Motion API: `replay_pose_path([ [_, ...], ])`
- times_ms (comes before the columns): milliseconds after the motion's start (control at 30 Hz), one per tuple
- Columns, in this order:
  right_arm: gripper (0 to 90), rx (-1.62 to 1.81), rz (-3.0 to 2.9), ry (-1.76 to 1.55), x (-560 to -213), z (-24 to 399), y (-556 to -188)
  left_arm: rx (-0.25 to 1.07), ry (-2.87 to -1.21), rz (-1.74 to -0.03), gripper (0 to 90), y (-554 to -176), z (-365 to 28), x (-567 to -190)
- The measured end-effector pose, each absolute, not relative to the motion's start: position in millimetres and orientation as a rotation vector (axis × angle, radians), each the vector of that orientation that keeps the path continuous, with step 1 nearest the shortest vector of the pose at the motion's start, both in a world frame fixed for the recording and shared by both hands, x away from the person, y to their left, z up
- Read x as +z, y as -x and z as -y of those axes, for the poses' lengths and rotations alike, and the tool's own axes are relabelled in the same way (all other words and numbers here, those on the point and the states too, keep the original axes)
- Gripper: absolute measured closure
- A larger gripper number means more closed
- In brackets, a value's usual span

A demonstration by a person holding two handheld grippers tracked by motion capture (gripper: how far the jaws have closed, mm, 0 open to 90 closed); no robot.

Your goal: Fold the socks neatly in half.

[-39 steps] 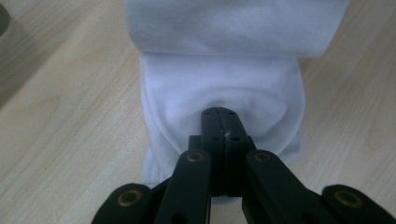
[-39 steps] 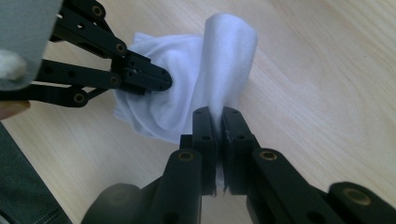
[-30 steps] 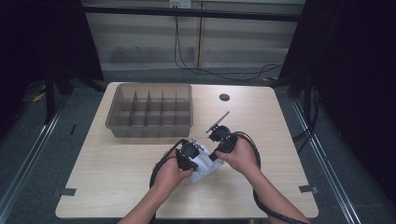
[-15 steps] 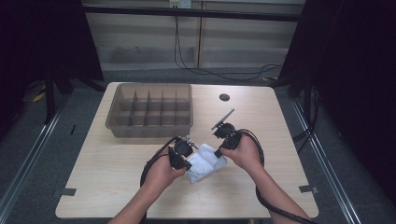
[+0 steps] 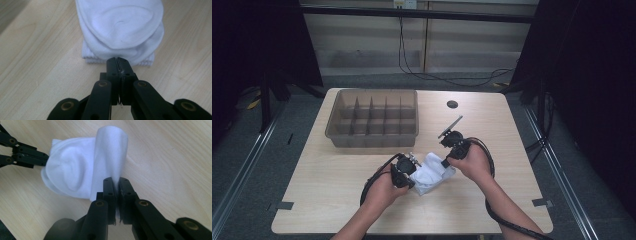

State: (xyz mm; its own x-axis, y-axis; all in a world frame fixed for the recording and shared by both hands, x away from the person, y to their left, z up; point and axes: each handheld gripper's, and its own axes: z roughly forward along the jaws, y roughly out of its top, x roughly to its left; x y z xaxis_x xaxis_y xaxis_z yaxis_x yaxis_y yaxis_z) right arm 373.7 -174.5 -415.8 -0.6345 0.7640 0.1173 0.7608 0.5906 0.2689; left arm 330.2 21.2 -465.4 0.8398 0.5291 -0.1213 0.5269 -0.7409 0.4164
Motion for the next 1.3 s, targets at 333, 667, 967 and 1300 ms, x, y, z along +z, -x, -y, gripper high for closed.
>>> replay_pose_path([
  [333,85.7,0.505,-2.811,-1.31,-409,167,-368,0.03,-2.57,-0.78,88.1,-331,-12,-470],
  [667,85.7,0.539,-2.835,-1.287,-406,162,-362,0.029,-2.545,-0.796,87.8,-333,-1,-474],
  [967,85.7,0.568,-2.872,-1.277,-409,155,-359,0.038,-2.527,-0.819,88.0,-335,3,-475],
  [1300,85.7,0.589,-2.911,-1.288,-418,149,-357,0.035,-2.494,-0.856,88.3,-337,4,-476],
])
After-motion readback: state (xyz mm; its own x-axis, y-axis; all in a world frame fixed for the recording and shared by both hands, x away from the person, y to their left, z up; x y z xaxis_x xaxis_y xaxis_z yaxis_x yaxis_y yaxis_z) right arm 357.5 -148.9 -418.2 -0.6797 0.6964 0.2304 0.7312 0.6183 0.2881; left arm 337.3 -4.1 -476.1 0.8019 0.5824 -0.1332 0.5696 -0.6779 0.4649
